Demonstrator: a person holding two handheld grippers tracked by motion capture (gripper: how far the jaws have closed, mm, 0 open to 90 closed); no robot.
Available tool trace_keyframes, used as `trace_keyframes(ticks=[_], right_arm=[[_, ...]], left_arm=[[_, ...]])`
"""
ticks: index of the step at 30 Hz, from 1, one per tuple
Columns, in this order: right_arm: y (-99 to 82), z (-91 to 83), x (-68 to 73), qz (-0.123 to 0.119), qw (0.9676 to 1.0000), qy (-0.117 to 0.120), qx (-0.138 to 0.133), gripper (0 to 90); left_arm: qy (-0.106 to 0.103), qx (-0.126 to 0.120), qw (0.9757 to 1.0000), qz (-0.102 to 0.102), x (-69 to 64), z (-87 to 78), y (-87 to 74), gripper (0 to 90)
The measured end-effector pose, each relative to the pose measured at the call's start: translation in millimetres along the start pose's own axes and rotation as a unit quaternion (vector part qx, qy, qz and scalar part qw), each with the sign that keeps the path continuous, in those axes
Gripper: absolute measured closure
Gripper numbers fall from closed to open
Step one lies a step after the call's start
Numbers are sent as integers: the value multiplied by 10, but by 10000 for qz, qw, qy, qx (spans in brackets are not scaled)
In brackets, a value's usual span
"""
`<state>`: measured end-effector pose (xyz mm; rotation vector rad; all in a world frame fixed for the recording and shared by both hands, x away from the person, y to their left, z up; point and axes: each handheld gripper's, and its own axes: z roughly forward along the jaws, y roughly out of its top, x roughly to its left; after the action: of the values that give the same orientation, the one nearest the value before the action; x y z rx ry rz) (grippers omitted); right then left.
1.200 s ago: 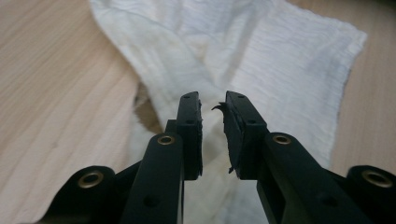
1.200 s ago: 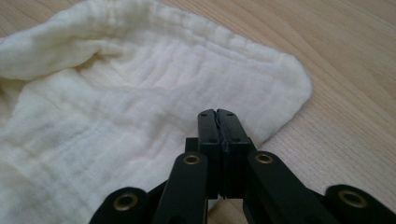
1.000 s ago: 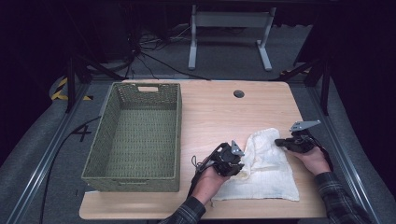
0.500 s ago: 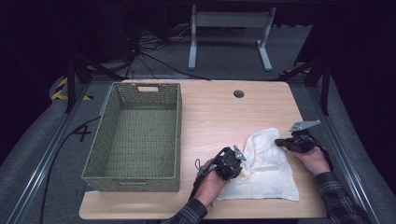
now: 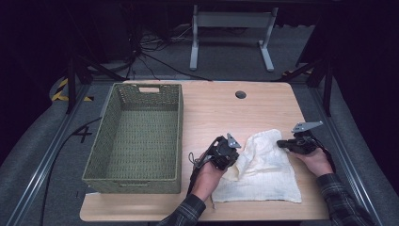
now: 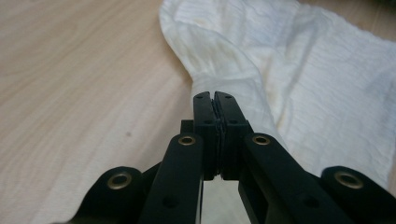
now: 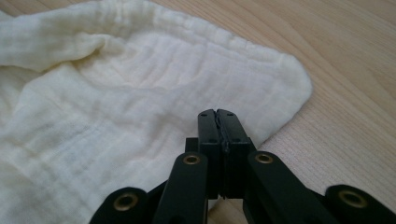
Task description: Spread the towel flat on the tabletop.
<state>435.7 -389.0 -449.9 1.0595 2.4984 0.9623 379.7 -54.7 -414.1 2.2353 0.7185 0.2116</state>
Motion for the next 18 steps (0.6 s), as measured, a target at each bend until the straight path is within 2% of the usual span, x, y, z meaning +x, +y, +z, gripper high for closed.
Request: trace_keyframes(ticks=[5, 7, 9, 12, 15, 18], right_arm=[[6, 0, 5, -63, 10000, -27, 18, 894], [17, -1, 12, -95, 9999, -80, 58, 895], [35, -10, 3, -119, 9998, -157, -30, 895], [112, -31, -91, 11, 9994, -256, -251, 895], [163, 55, -180, 69, 9990, -362, -245, 895], [182, 150, -239, 173, 9990, -333, -238, 895]], left_arm=[[378, -135, 9990, -212, 222, -21, 122, 888], [508, -168, 9982, -284, 312, -6, 154, 888], [665, -203, 9967, -414, 429, 19, 195, 888], [761, -255, 9952, -564, 580, 62, 239, 888], [866, -257, 9934, -705, 706, 110, 247, 888], [944, -188, 9921, -801, 813, 170, 241, 888]])
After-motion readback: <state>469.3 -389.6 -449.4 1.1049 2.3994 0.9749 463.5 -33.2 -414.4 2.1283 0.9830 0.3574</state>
